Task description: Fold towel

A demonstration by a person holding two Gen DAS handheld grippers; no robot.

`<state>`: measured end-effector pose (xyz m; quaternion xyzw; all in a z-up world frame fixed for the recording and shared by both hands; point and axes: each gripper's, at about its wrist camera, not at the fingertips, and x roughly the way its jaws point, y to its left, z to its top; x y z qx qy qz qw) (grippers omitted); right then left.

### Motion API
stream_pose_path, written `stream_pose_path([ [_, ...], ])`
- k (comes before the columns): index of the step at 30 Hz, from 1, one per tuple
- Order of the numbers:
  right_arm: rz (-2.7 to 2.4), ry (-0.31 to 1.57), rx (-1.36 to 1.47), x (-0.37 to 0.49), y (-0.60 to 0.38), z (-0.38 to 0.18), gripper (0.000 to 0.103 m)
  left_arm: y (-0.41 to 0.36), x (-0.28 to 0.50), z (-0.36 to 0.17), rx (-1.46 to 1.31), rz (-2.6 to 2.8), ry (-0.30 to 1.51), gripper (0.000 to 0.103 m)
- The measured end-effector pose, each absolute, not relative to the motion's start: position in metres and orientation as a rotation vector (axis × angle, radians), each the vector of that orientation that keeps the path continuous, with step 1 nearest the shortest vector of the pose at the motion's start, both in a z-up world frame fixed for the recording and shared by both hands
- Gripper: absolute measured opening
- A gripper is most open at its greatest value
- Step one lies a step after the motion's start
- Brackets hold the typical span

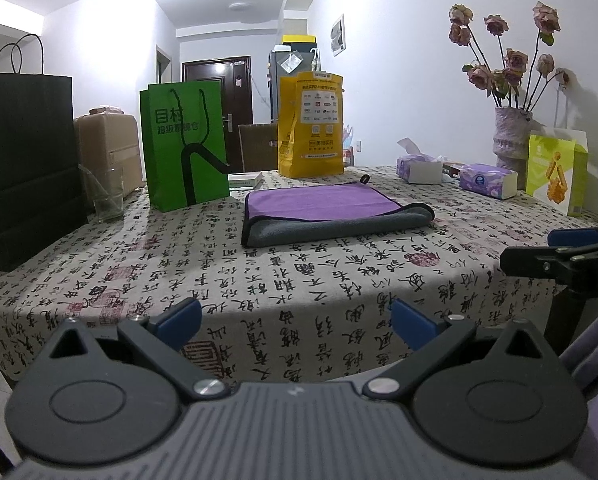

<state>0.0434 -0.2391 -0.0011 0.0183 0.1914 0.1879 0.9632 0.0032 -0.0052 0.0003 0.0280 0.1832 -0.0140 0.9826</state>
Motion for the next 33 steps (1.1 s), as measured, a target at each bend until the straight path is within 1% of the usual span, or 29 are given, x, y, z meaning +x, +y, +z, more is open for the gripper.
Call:
stream_pose_path([
  [7, 0.366, 0.384, 0.043, 0.047, -0.242, 0.0, 0.103, -0.004, 0.006, 0.0, 0.066, -0.027, 0.379, 0.103],
  [12, 0.34, 0.357, 0.027, 0.053, -0.245, 0.0, 0.103, 0.006, 0.023, 0.005, 0.045, -0.004, 0.374, 0.103],
  [16, 0.323, 0.328, 0.011, 0.065, -0.249, 0.001, 0.103, 0.014, 0.039, 0.008, 0.049, 0.02, 0.354, 0.103],
  [21, 0.323, 0.334, 0.025, 0.088, -0.252, 0.003, 0.103, 0.025, 0.062, 0.006, 0.052, 0.025, 0.392, 0.103],
  [25, 0.318, 0.335, 0.01, 0.111, -0.253, 0.002, 0.103, 0.029, 0.079, 0.007, 0.051, 0.025, 0.384, 0.103],
  [31, 0.328, 0.377, -0.045, 0.16, -0.251, -0.01, 0.103, 0.031, 0.124, 0.008, 0.048, 0.017, 0.409, 0.099],
  [33, 0.331, 0.385, -0.057, 0.177, -0.25, -0.013, 0.103, 0.032, 0.143, 0.007, 0.044, 0.011, 0.443, 0.095],
])
